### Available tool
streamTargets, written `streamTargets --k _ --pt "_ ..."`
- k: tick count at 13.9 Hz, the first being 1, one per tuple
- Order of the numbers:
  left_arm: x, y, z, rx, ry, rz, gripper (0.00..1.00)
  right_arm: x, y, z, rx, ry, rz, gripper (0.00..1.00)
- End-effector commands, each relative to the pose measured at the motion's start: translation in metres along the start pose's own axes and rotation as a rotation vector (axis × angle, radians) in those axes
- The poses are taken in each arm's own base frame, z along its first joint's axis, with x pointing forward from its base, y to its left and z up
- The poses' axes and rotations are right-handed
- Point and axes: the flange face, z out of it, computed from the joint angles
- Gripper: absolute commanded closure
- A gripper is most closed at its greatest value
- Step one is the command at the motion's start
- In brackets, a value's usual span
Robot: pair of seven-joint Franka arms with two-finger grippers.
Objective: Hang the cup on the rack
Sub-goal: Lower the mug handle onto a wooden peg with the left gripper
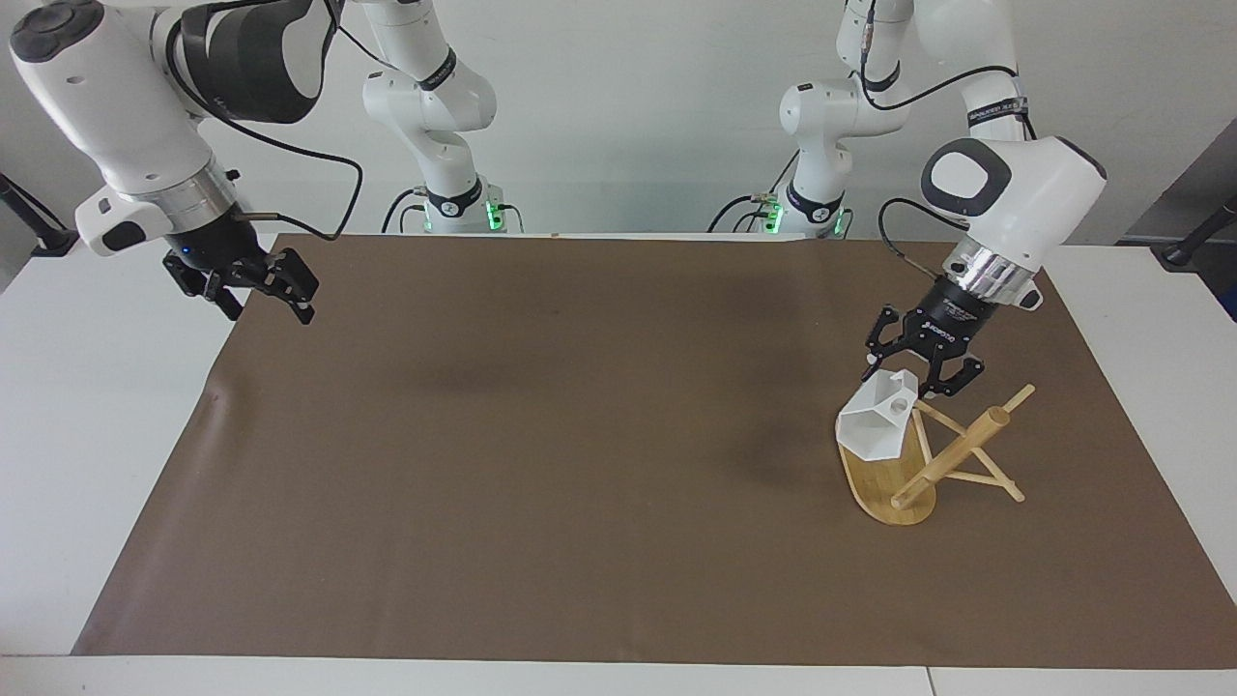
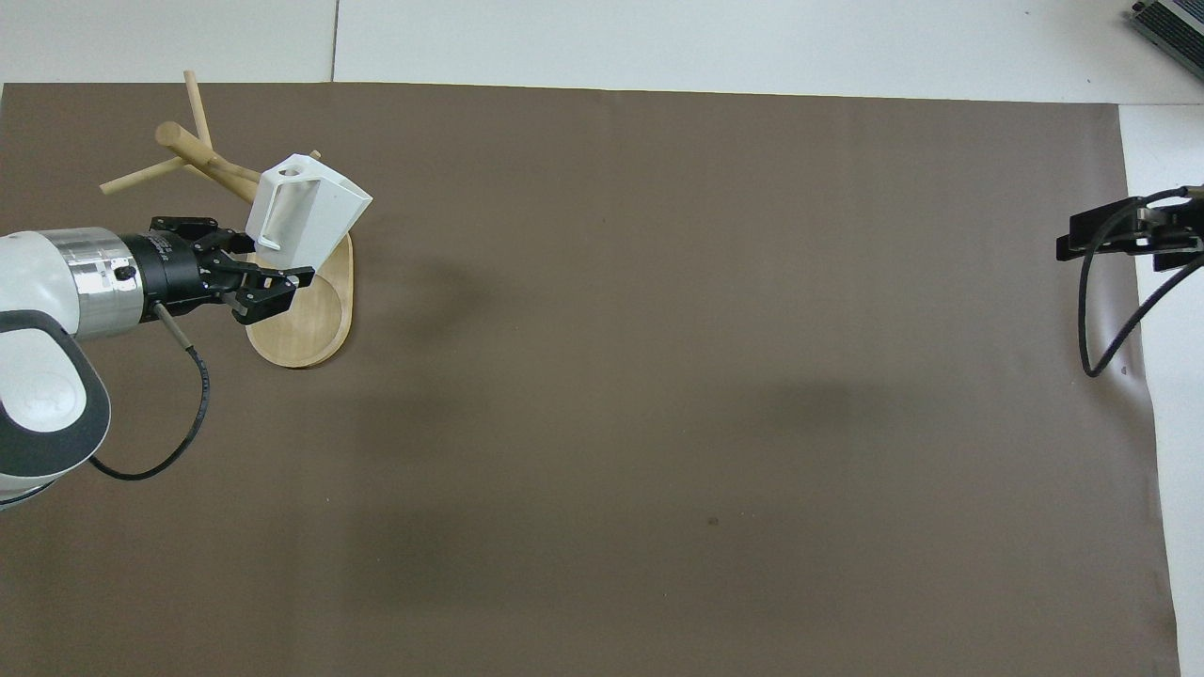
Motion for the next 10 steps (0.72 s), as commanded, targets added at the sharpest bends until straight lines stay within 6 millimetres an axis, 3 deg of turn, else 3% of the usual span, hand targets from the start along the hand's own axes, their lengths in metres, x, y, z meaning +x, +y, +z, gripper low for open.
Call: streamTargets --k 1,10 --pt "0.004 0.0067 -0.0049 -0.038 -0.005 -0.047 1.0 -0.0056 0.0017 -0.004 -0.018 0.009 -0.025 0.0" --pt "0.0056 0.0122 -0.0016 -0.06 -0.018 -0.138 1.0 -0.009 0.0023 -0.0055 -0.05 -0.005 -0.034 0.0"
